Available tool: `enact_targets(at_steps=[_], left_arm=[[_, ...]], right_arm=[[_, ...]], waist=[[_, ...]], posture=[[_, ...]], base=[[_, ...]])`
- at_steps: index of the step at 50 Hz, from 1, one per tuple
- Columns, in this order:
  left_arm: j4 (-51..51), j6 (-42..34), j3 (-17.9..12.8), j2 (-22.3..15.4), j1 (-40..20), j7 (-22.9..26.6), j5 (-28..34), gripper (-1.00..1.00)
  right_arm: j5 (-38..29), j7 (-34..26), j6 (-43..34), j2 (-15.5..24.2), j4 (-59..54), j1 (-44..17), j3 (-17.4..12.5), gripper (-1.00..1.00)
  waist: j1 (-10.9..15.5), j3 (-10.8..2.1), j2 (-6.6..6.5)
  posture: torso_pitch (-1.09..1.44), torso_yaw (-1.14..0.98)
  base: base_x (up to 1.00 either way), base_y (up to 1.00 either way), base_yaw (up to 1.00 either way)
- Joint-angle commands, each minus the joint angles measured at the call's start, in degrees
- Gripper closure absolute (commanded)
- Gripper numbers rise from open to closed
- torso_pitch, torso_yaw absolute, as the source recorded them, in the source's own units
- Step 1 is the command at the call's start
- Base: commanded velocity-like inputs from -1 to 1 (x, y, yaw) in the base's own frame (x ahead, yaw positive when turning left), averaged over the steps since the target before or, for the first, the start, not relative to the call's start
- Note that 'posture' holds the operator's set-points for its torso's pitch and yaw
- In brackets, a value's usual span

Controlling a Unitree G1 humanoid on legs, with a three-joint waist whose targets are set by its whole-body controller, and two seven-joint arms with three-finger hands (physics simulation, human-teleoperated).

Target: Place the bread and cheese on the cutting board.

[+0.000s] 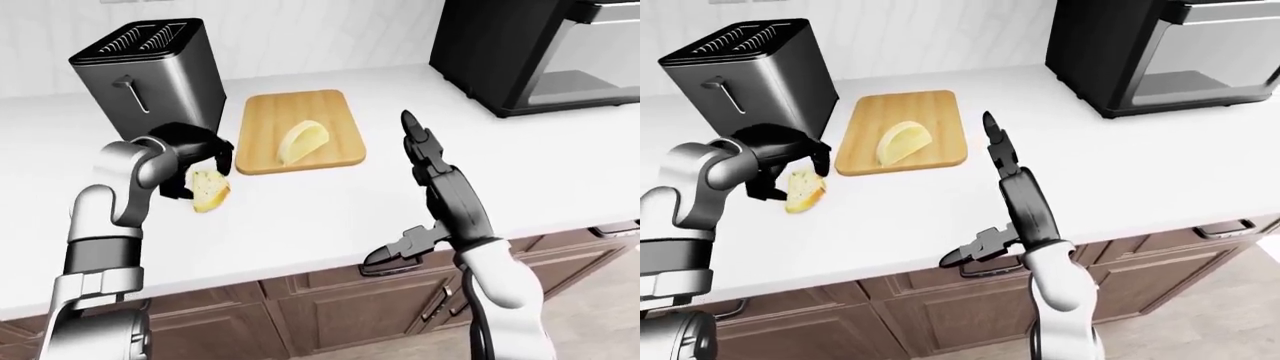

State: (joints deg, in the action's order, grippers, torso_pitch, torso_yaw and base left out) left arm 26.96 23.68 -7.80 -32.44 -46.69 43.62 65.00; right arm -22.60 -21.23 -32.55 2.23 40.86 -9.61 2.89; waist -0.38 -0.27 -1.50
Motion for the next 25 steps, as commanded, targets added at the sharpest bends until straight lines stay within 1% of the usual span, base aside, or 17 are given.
enact_targets(at_steps=[1,9,15,20,25], left_arm=[[0.87,1.08,0.76,-0.59,-0.32,2.53,0.81,0.98],[-0.50,0.64,0.17,-1.41,-2.75,4.62,-0.92,1.00],[-2.85,-0.04,-0.50,-2.68,-5.20,7.95,-3.16,1.00],[-3.35,-1.84,-0.58,-3.14,-9.30,10.26,-5.39,1.00],[-0.18,-3.08,0.43,-2.86,-13.90,9.64,-5.36,1.00]], right_arm=[[0.06,0.43,1.62,0.02,1.94,-1.05,0.03,-1.00],[0.02,0.64,1.82,-0.14,1.77,-0.90,0.29,-1.00],[-0.01,0.78,2.08,-0.26,1.65,-0.65,0.51,-1.00],[-0.03,0.72,1.90,-0.32,2.02,-0.58,0.61,-1.00],[0.02,0.74,1.89,-0.33,2.06,-0.55,0.57,-1.00]], waist=[[0.11,-0.65,0.09],[0.01,-0.48,0.18],[-0.02,-0.12,0.38],[0.08,0.31,0.67],[0.25,0.62,0.88]], posture=[[0.00,0.00],[0.00,0.00],[0.00,0.00],[0.00,0.00],[0.00,0.00]], base=[[0.00,0.00,0.00],[0.00,0.00,0.00],[0.00,0.00,0.00],[0.00,0.00,0.00],[0.00,0.00,0.00]])
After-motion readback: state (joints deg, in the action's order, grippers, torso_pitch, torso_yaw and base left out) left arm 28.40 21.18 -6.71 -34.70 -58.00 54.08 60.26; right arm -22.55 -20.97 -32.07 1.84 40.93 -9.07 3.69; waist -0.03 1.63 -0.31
